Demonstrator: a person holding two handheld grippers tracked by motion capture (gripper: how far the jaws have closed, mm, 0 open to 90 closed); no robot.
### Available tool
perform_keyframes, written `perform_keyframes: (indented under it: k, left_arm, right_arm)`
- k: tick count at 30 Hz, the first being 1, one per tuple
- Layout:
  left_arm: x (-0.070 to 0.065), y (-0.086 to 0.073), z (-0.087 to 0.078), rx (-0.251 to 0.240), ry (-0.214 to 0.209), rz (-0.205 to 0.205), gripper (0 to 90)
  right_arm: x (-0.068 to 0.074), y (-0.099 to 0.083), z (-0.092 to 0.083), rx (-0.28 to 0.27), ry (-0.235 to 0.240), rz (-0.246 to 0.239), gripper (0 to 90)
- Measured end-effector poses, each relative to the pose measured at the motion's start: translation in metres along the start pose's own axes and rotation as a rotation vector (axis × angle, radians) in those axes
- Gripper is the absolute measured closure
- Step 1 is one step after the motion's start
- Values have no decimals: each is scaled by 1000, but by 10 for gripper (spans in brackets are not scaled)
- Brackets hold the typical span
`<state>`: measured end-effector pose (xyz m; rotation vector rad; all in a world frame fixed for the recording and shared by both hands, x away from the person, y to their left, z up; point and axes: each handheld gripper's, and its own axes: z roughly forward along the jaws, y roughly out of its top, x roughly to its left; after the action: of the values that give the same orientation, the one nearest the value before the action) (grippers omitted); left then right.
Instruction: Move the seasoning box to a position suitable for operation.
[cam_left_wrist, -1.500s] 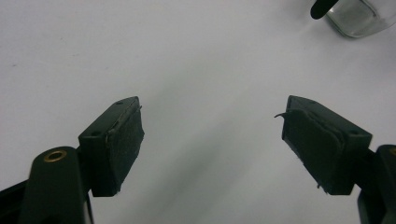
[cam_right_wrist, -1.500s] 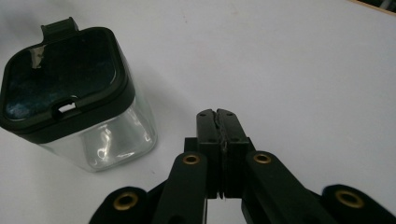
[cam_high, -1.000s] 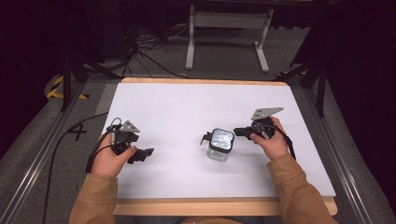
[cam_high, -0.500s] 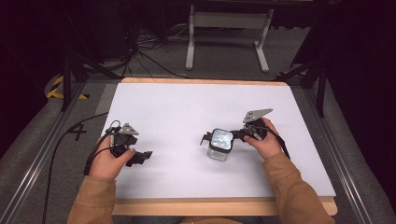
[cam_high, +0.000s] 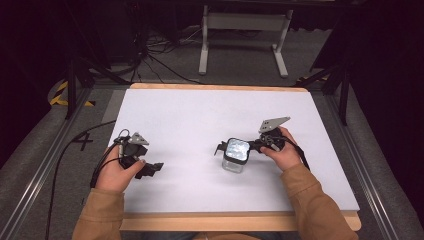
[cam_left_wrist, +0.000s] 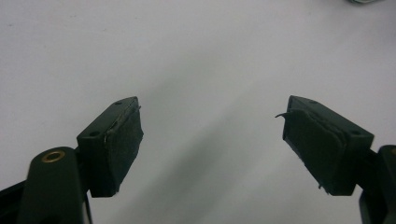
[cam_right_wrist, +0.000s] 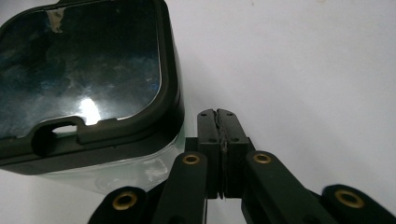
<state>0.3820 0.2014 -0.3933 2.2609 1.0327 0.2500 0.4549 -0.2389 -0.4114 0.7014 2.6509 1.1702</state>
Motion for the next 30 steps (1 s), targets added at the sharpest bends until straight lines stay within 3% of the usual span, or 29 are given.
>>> perform_keyframes:
  k: [13,26,30]
  left_arm:
    - [-4,20,12,5,-34,51,200]
    - [-13,46,30,-8,-85,121,197]
    - [-15,50,34,-23,-106,116,193]
  right_arm:
    - [17,-6,-5,38,25,-17,900]
    - [52,-11,-4,99,44,-71,900]
    - [60,-11,-4,106,52,-78,900]
